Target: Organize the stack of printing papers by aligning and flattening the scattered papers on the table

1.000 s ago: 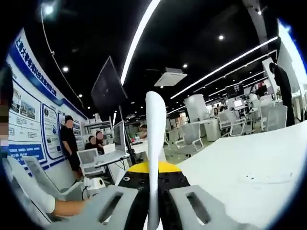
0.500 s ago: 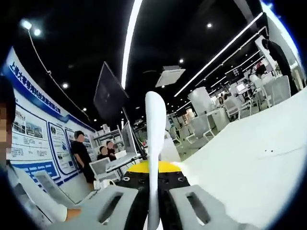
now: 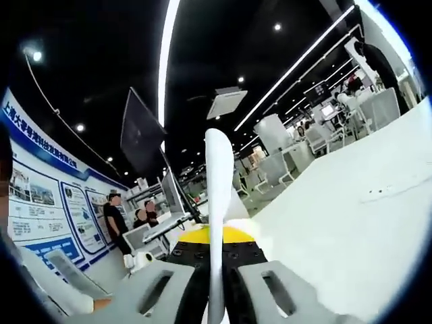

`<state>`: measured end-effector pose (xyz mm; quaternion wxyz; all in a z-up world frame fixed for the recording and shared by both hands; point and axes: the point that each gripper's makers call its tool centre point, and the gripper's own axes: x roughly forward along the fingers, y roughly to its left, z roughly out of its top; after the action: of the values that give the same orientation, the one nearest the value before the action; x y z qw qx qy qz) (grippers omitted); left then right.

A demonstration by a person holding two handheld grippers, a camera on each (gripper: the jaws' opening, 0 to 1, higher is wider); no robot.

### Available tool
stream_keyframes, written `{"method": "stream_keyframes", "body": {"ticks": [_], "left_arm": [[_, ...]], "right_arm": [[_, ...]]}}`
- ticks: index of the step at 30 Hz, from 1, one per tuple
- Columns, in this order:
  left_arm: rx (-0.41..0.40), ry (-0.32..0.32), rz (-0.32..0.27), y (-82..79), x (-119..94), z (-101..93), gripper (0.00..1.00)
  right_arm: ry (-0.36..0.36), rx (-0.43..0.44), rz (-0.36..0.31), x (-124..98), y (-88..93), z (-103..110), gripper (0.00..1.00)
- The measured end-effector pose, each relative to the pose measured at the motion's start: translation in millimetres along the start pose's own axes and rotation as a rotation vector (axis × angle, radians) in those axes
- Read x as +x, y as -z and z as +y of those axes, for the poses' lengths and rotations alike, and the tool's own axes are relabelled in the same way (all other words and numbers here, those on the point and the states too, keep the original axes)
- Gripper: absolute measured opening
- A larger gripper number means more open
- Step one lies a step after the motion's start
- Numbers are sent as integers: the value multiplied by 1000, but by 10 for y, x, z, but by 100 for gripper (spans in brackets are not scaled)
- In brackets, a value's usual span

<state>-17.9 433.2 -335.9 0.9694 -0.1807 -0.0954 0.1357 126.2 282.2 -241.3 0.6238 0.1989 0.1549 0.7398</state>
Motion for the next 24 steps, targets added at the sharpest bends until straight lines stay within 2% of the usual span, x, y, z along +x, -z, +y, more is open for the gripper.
{"method": "stream_keyframes", "body": {"ticks": [5,9,15,20,24], "left_arm": [[-1,0,-2,-6,1,3,8],[-4,-1,-4,-13,1,10,8],[-8,-2,-8,-23,1,20,8],[-12,-1,-13,-35,0,26,8],[-17,-1,-17,-43,-2,30,8]], "right_arm": [[30,21,-18,34,89,-70,0],[56,84,-53,70,176,-122,0],[63,116,-99,85,244,-103,0],[79,103,-137,45,274,-73,0],[98,102,-135,55,357,-83,0]]}}
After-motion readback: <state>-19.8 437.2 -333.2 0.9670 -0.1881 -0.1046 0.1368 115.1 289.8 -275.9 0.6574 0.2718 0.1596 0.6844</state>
